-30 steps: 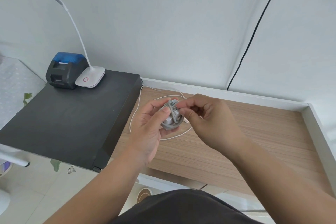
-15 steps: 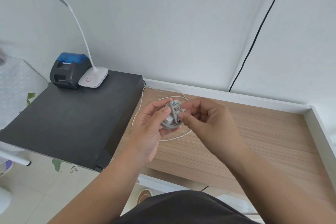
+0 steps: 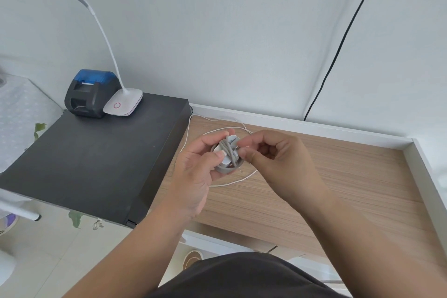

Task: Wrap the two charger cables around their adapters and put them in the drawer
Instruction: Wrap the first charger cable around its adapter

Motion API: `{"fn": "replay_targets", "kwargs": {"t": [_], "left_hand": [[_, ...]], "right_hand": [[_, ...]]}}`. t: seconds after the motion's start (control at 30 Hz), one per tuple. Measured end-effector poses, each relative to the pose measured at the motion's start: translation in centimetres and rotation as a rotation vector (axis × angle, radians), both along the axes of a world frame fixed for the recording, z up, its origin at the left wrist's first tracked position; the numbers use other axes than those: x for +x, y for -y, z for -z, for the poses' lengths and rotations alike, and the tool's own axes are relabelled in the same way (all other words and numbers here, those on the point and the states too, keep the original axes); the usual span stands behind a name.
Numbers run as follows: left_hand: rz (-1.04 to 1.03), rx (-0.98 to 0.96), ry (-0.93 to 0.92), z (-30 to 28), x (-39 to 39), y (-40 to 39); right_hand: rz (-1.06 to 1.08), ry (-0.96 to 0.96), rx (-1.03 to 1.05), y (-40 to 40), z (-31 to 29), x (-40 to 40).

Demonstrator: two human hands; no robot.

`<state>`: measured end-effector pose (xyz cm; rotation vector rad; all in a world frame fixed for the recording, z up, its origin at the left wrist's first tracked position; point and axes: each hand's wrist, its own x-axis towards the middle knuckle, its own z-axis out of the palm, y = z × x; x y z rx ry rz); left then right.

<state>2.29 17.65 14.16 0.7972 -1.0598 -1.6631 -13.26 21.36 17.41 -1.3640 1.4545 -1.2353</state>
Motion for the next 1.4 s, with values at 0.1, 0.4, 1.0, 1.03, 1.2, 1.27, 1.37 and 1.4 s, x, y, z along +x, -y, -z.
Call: {"fn": "replay_targets", "kwargs": {"t": [0.1, 0.4, 1.0, 1.03, 1.2, 1.27, 1.37, 1.4], "left_hand": [[0.023, 0.042, -0.021, 0.1, 0.1, -0.2], [0.047, 0.068, 0.000, 0.3, 0.1, -0.5], [-0.015, -0.179, 0.356, -0.1, -1.2, -0.5], [-0.023, -0.185, 0.357, -0.1, -1.2, -0.5], [-0.114, -0.244, 0.432, 0.0, -1.6, -0.5], [-0.135, -0.247, 0.428, 0.0, -1.8, -0.6], [-0.169, -0.234, 0.453, 0.0, -2.1, -0.5], [-0.176, -0.226, 0.459, 0.0, -2.2, -0.5]], "right_hand": [[0.000, 0.049, 0.010, 0.2, 0.6, -0.5], [-0.182, 0.147, -0.065, 0.0, 2.6, -1.2], [-0.135, -0.013, -0.137, 0.0, 5.1, -2.4], [-0.152, 0.007, -0.151, -0.1, 5.2, -2.4], [-0.180, 0.005, -0.187, -0.1, 5.3, -2.4], [-0.182, -0.002, -0.209, -0.2, 5.4, -2.5], [-0.177, 0.009, -0.249, -0.2, 5.6, -2.6], [-0.174, 0.014, -0.259, -0.2, 5.6, -2.6]]}}
